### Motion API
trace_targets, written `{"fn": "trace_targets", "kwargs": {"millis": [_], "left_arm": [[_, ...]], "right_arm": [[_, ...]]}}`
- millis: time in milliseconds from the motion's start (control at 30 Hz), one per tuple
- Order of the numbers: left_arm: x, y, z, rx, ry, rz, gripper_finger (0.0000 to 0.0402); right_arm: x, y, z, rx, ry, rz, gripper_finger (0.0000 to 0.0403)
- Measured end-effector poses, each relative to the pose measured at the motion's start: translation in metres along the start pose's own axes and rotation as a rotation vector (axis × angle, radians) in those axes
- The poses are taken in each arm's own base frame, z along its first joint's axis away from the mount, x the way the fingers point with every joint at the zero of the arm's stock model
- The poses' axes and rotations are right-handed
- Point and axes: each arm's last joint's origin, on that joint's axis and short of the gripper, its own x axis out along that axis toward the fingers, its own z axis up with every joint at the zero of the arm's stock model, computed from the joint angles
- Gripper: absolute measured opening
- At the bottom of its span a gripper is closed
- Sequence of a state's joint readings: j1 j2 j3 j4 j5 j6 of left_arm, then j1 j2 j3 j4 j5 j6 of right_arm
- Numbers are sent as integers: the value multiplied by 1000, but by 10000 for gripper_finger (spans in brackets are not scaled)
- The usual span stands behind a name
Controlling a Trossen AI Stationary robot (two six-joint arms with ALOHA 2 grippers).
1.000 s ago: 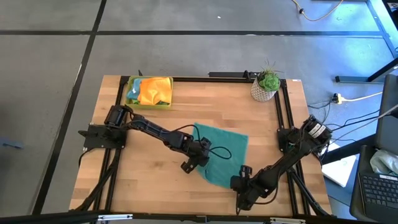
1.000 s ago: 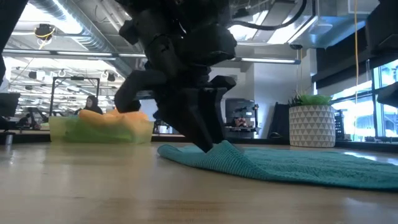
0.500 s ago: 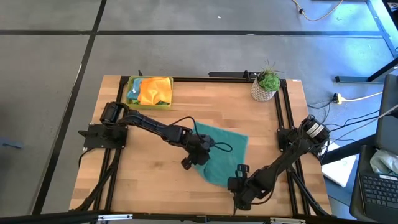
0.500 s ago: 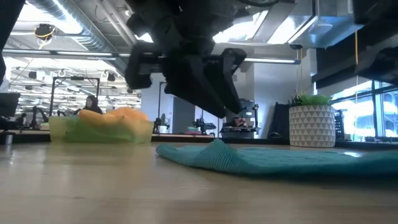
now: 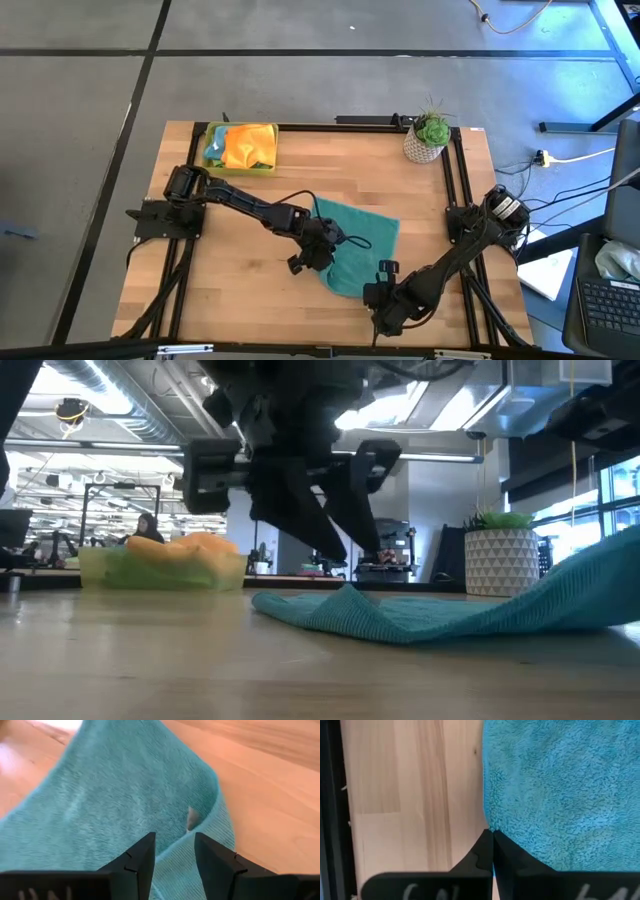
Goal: Fold microfiber towels
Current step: Fold the blue towel
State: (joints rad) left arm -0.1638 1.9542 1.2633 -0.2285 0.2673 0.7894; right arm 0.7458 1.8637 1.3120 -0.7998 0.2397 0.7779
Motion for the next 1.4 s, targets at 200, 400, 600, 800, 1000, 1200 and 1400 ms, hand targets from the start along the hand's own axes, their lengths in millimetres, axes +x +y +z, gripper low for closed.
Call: {"fn": "trace_targets", "kwargs": {"millis": [200, 400, 600, 800, 1000, 1200, 1400], "left_arm": [[20, -10, -5, 5, 21, -56, 131], [30, -9, -5, 104, 64, 33, 131], [29, -1, -1, 96, 15, 105, 131], [32, -6, -1, 86, 6, 61, 131], [38, -11, -7, 74, 44, 16, 131], [40, -11, -9, 56, 69, 29, 131], [37, -9, -11, 50, 146, 96, 131]], "right_arm": [[-5, -2, 6, -18, -3, -3, 2], [-8, -4, 14, -69, -6, 13, 2], [-10, -3, 17, -71, -4, 35, 2], [-10, -3, 16, -72, -1, 37, 2], [-10, -3, 16, -93, 10, 49, 2], [-10, -3, 16, -93, 12, 50, 2], [-10, -4, 15, -92, 22, 41, 2]]}}
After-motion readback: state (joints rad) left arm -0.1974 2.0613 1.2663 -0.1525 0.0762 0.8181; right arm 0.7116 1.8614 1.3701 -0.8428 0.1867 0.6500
